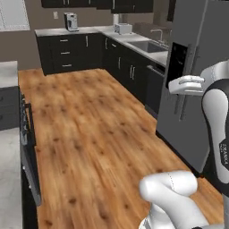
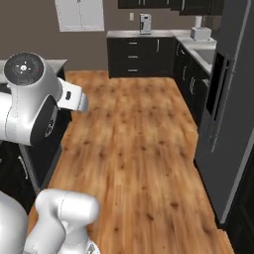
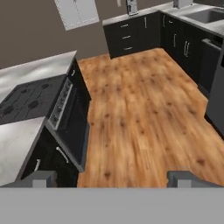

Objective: Take the smaller bowl and place it next to the appetizer plate on the dining counter , and place the larger bowl next to the plate with cooked food.

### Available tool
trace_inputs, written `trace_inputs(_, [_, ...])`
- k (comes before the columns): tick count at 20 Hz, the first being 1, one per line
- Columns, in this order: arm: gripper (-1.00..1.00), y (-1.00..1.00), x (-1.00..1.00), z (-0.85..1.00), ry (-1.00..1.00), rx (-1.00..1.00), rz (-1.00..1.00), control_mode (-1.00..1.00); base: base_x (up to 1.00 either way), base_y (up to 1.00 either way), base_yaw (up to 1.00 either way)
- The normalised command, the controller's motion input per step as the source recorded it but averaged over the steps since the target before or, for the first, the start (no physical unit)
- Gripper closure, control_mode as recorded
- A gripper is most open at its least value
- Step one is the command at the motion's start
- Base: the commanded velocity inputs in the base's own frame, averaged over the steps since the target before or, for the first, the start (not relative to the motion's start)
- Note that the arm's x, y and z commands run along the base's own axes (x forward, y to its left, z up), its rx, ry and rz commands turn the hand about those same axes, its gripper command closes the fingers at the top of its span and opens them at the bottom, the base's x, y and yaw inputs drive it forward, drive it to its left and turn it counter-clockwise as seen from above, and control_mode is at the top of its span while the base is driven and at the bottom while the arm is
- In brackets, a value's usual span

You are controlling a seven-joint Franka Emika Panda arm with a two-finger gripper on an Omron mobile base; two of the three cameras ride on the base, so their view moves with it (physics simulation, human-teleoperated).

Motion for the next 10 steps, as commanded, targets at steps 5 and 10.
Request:
trace_inputs(5, [-1.0,0.0,0.0,0.0,0.0,0.0,0.0,1.0,1.0,0.0,0.0])
trace_inputs(10, [-1.0,0.0,0.0,0.0,0.0,0.0,0.0,1.0,1.0,-0.14,0.0])
